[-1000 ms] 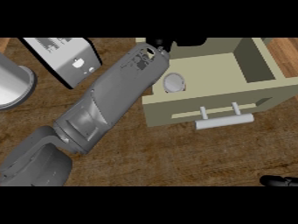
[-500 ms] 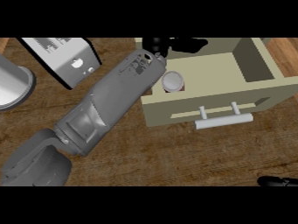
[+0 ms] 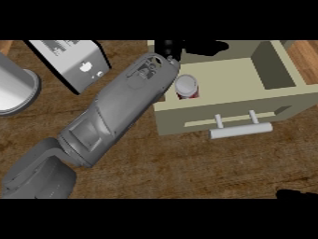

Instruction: Pick up the can, place it into the drawer and close the drawer

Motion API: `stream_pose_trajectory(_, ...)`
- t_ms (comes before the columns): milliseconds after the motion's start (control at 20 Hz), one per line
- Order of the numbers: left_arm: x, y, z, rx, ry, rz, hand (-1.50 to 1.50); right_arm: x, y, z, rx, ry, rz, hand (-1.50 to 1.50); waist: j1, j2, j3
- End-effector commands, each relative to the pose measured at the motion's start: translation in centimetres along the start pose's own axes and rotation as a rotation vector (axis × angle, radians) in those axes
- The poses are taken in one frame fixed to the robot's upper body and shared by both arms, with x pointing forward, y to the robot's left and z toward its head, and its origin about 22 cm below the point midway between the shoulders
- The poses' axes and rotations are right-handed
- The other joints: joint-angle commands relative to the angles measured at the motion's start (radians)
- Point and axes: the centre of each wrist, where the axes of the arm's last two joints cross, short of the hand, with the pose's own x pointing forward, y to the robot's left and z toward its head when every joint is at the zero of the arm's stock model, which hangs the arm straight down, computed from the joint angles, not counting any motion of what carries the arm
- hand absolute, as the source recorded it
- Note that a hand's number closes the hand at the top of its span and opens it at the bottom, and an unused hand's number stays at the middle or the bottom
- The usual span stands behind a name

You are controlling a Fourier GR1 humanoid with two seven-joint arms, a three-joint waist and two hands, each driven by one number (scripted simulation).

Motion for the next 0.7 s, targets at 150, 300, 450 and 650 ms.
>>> stream_pose_trajectory(150, 2.3, -0.6, 0.0, 0.019, -0.028, 0.06, -1.5, 0.5, 1.2, -1.6, 0.062, -0.081, 0.172, -1.5, 0.025, -0.002, 0.0)
stream_pose_trajectory(300, 1.8, -0.3, -0.1, 0.028, -0.042, 0.075, -1.5, 1.4, 1.2, -1.5, 0.07, -0.089, 0.317, -1.5, 0.054, -0.009, -0.001)
stream_pose_trajectory(450, 1.8, -0.3, -0.2, 0.03, -0.054, 0.07, -1.5, 0.7, 1.7, -2.0, 0.123, -0.072, 0.432, -1.5, 0.062, -0.009, -0.001)
stream_pose_trajectory(650, 3.5, -1.0, 0.2, 0.0, -0.028, 0.072, -1.5, -1.1, 3.3, -3.1, 0.14, -0.052, 0.581, -1.5, 0.1, -0.022, -0.001)
